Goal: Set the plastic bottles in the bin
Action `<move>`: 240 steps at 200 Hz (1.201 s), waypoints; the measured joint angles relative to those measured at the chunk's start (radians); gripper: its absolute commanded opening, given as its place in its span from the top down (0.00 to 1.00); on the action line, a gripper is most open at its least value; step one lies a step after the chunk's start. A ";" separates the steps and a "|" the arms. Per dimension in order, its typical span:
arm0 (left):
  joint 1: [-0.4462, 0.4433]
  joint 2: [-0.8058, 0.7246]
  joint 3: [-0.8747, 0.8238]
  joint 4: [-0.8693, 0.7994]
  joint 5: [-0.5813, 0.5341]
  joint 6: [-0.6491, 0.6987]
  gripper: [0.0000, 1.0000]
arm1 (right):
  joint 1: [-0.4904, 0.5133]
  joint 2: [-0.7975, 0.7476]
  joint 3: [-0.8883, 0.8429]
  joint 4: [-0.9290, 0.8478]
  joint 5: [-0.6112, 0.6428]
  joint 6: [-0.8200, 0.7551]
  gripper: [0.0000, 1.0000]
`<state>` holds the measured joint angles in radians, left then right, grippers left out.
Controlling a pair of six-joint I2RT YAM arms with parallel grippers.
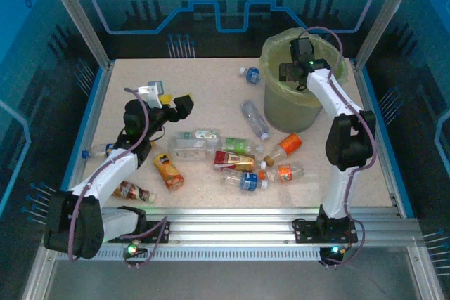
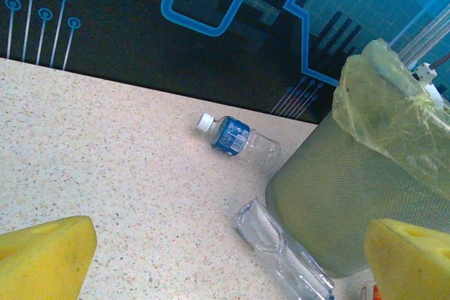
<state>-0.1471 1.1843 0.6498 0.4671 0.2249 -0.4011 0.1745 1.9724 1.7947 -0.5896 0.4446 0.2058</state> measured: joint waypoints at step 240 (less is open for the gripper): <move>0.058 -0.344 0.114 -1.003 -0.266 -0.387 0.01 | 0.248 -0.637 -0.282 -0.140 0.048 0.064 0.00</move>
<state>-0.0887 0.8406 0.7635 -0.5354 -0.0414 -0.7883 0.4229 1.3350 1.5124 -0.7296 0.4931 0.2699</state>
